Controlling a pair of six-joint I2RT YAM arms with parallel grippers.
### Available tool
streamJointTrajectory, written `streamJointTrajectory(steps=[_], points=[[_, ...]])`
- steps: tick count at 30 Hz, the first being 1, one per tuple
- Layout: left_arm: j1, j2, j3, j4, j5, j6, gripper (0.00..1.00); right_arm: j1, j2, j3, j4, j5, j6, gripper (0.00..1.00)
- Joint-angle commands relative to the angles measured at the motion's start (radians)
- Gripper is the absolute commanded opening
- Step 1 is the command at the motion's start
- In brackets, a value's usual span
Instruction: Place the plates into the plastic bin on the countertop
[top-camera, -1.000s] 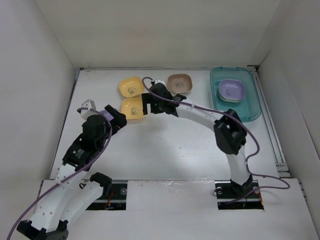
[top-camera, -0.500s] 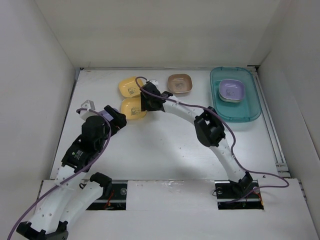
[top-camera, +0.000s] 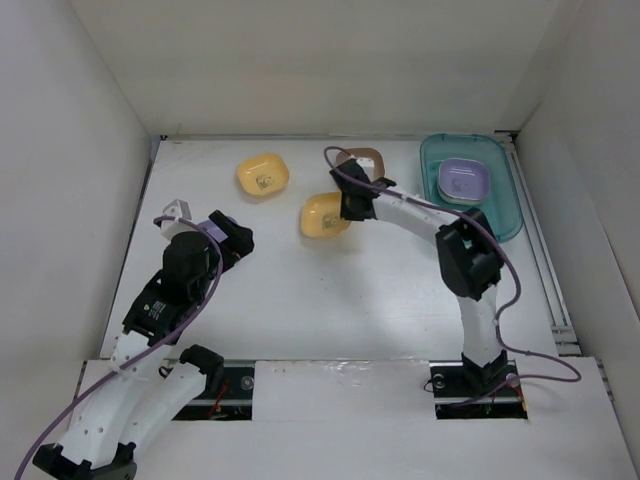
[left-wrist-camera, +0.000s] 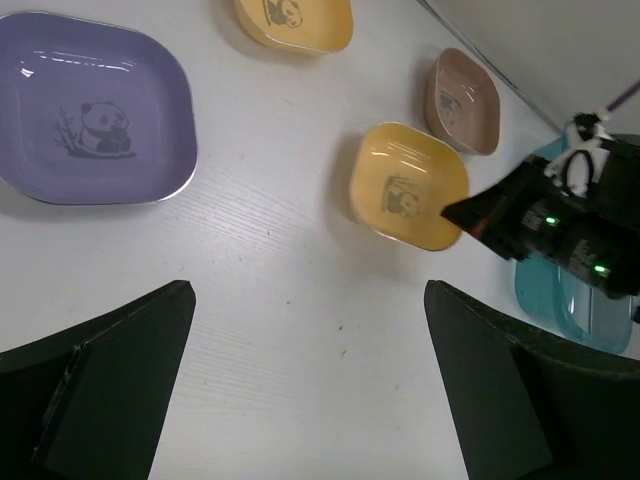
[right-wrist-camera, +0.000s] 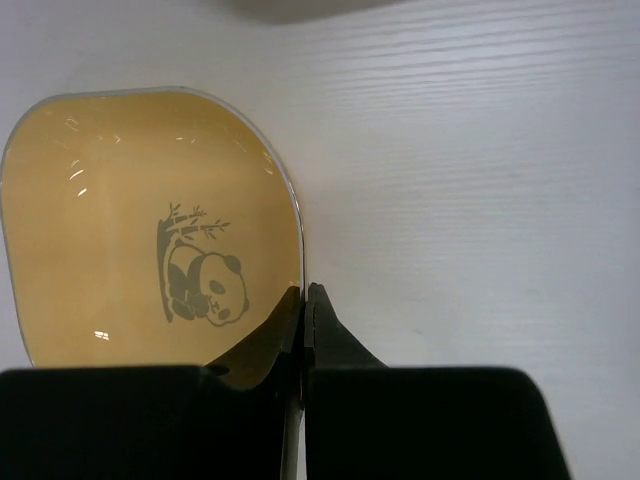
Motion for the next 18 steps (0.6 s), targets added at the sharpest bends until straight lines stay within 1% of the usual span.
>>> streamJointTrajectory(steps=[1,2,4,5,8,9,10,11,14,16,18], points=[[-0.004,0.014,-0.007,0.039,0.024,0.029,1.0,-0.074,-0.199,-0.074,-0.001,0.06,-0.066,0.0],[-0.004,0.014,-0.007,0.039,0.024,0.029,1.0,-0.127,-0.228,-0.084,-0.001,0.035,-0.09,0.0],[-0.004,0.025,-0.007,0.039,0.035,0.029,1.0,-0.195,-0.292,-0.084,-0.012,0.013,-0.159,0.0],[-0.004,0.025,-0.007,0.048,0.044,0.038,1.0,-0.271,-0.306,-0.084,-0.012,-0.042,-0.184,0.0],[-0.004,0.025,-0.017,0.057,0.053,0.038,1.0,-0.405,-0.326,-0.084,0.01,-0.2,-0.278,0.0],[-0.004,0.025,-0.017,0.057,0.053,0.038,1.0,-0.491,-0.326,-0.064,0.01,-0.293,-0.291,0.0],[-0.004,0.025,-0.017,0.057,0.053,0.038,1.0,-0.528,-0.326,-0.053,0.01,-0.317,-0.302,0.0],[-0.004,0.025,-0.017,0.057,0.053,0.038,1.0,-0.591,-0.313,-0.042,0.001,-0.347,-0.324,0.0],[-0.004,0.025,-0.017,0.057,0.053,0.047,1.0,-0.662,-0.268,-0.016,0.0,-0.319,-0.324,0.0],[-0.004,0.025,-0.006,0.057,0.053,0.047,1.0,-0.714,-0.259,-0.004,0.0,-0.335,-0.338,0.0],[-0.004,0.025,-0.006,0.048,0.053,0.056,1.0,-0.735,-0.228,0.008,0.01,-0.335,-0.338,0.0]])
